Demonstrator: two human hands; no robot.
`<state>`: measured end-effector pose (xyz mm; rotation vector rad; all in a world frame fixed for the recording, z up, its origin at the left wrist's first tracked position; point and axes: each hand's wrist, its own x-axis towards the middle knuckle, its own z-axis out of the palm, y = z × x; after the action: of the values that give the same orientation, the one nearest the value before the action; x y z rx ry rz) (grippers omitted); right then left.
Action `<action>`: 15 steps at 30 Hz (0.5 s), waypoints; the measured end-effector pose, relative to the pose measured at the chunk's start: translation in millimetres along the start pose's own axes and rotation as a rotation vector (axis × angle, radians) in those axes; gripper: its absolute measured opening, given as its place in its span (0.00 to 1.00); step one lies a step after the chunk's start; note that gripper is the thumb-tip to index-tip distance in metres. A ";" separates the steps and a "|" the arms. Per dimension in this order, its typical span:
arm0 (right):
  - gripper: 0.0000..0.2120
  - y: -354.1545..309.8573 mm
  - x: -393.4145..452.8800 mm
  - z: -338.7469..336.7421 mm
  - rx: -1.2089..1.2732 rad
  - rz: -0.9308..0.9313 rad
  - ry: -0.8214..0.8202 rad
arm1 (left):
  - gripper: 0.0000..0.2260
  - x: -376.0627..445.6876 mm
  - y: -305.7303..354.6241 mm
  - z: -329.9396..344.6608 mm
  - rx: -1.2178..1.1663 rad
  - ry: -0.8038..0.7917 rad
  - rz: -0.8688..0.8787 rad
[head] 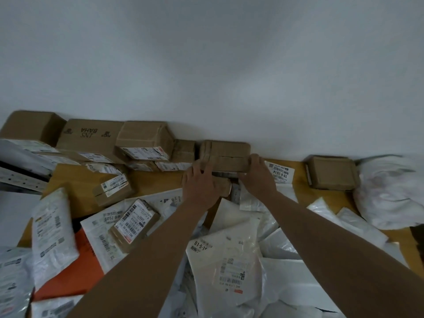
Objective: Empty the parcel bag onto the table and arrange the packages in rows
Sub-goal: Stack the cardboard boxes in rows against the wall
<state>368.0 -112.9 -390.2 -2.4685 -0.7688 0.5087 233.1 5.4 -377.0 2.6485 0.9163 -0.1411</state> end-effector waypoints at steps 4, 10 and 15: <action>0.18 18.4 1.2 -18.8 -0.229 -0.081 0.071 | 0.27 1.7 10.7 4.8 0.065 -0.025 -0.029; 0.37 118.3 -2.4 -75.7 -0.111 0.604 0.128 | 0.27 -1.0 57.5 11.3 0.014 0.002 0.023; 0.43 148.5 -15.3 -86.9 -0.410 0.520 0.102 | 0.27 -4.9 92.6 23.9 -0.031 0.050 0.107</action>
<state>460.2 -258.7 -400.5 -3.0645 -0.1880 0.4286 286.7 -73.9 -372.7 2.6757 0.7828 -0.0352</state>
